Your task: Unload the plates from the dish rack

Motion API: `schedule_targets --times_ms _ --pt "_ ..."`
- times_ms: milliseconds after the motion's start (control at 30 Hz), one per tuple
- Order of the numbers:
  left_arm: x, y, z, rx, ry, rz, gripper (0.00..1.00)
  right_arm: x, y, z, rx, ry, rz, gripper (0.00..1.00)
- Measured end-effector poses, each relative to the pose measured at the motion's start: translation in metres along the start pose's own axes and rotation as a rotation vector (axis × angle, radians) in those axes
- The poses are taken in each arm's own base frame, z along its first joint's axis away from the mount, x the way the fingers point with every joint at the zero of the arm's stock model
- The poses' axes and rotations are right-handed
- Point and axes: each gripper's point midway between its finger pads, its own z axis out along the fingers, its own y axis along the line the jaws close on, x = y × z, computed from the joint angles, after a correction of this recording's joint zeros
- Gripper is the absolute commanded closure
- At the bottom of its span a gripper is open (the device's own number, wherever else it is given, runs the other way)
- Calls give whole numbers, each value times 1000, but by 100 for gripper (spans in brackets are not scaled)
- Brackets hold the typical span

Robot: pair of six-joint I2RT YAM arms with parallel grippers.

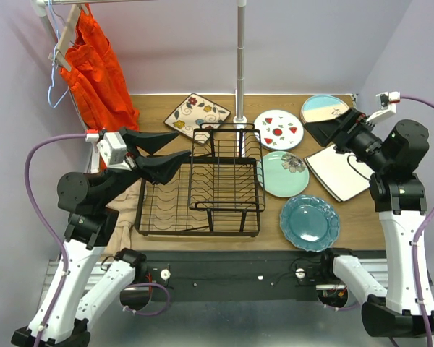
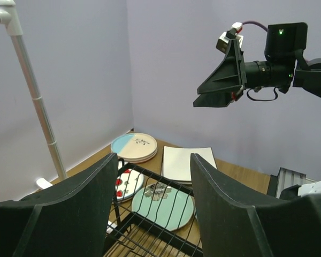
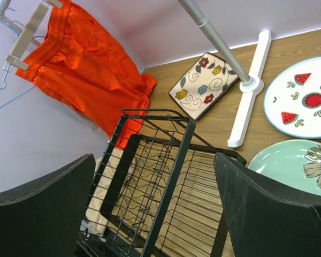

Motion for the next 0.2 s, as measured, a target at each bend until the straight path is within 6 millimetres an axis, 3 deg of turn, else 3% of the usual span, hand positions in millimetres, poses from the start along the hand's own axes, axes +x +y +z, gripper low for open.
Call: schedule_targets --times_ms 200 --pt "-3 -3 -2 3 -7 -9 35 1 5 -1 -23 8 5 0"
